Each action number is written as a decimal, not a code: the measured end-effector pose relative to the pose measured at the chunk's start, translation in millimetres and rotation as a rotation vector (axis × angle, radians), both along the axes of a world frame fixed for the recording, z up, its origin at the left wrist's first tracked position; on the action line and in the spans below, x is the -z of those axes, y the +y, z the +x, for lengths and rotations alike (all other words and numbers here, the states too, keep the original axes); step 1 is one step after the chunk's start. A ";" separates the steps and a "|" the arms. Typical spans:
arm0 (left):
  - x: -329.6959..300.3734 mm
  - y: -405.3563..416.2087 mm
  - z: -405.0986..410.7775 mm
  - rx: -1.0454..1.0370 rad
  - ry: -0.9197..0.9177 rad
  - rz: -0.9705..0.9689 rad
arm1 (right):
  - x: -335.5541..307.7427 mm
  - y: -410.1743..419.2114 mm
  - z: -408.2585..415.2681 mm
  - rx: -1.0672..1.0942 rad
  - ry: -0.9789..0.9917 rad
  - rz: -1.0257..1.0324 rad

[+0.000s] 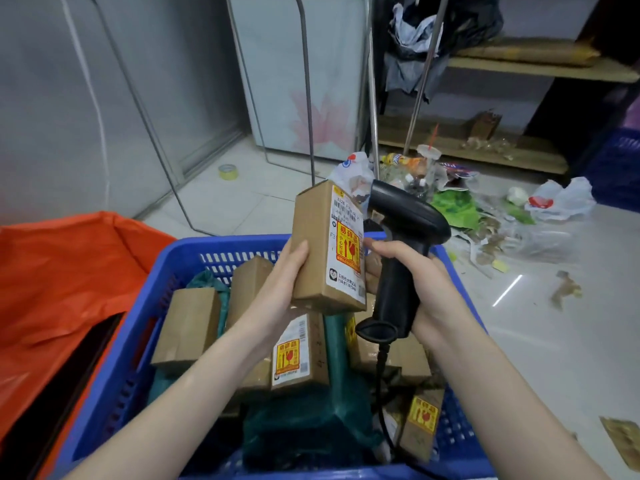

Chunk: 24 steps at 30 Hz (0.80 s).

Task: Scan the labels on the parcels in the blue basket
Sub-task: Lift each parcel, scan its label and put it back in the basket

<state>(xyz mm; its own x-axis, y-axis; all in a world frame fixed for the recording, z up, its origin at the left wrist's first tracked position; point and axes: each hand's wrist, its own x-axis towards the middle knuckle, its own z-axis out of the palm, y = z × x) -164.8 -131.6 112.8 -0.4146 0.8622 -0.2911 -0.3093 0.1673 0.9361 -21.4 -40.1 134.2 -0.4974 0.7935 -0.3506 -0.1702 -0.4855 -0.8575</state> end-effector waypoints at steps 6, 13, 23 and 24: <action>3.8 -1.9 -7.6 0.025 -0.277 -0.041 | 2.8 -3.3 -5.8 -0.035 0.008 0.044; 16.7 5.1 -27.8 0.045 -0.543 0.007 | 4.1 5.1 -8.6 -0.049 0.000 0.103; 17.8 10.4 -34.3 -0.014 -0.436 0.038 | -6.3 5.8 -6.9 -0.102 -0.048 0.292; 17.3 10.3 -36.0 -0.012 -0.430 0.052 | -7.1 6.3 -6.5 -0.085 -0.053 0.292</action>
<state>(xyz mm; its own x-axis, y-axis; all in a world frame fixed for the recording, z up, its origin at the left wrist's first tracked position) -200.8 -121.3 95.6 -0.2749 0.8763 -0.3957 -0.6745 0.1175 0.7288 -27.9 -33.8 141.3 -0.5534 0.8208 -0.1417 -0.0904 -0.2283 -0.9694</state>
